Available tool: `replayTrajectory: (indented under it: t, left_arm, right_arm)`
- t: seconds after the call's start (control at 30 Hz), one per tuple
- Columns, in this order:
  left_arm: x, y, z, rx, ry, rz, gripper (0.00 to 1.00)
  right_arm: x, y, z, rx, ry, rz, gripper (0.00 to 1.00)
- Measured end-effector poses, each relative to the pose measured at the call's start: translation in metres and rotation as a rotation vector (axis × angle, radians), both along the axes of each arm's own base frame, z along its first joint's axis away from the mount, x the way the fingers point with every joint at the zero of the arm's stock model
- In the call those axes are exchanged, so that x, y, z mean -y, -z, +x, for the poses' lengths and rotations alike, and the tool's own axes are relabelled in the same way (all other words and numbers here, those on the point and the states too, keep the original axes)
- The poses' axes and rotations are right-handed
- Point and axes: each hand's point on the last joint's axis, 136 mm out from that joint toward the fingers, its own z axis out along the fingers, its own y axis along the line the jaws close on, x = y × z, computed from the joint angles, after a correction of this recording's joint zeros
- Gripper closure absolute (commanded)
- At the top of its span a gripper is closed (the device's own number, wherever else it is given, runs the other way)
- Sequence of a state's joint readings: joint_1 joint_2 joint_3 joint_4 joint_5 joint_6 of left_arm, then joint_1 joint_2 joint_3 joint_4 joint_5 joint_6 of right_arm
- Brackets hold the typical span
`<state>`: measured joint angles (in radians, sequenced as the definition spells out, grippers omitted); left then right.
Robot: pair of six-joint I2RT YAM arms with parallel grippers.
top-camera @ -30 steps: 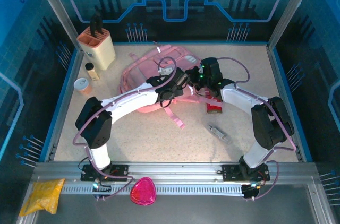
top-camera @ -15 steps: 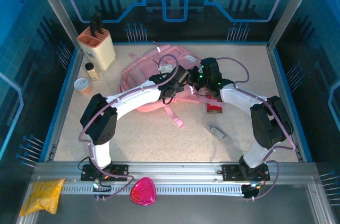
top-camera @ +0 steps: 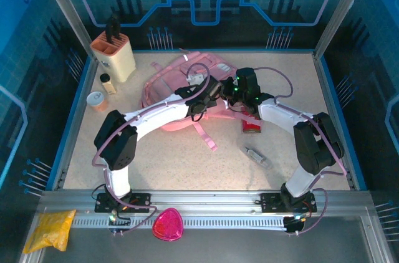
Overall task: Pack the student bag
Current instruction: Unzip the student bag at the center of the table.
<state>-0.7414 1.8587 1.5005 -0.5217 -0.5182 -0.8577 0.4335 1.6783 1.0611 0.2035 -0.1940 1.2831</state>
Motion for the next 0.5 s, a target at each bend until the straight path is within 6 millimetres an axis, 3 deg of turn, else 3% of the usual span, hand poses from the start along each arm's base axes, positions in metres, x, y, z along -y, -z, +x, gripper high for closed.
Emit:
replayTrajectory:
  t: [0.5]
  left_arm:
    - [-0.021, -0.003, -0.014, -0.111, 0.069, -0.003, 1.0]
  right_arm:
    - [-0.007, 0.006, -0.004, -0.023, -0.044, 0.015, 1.0]
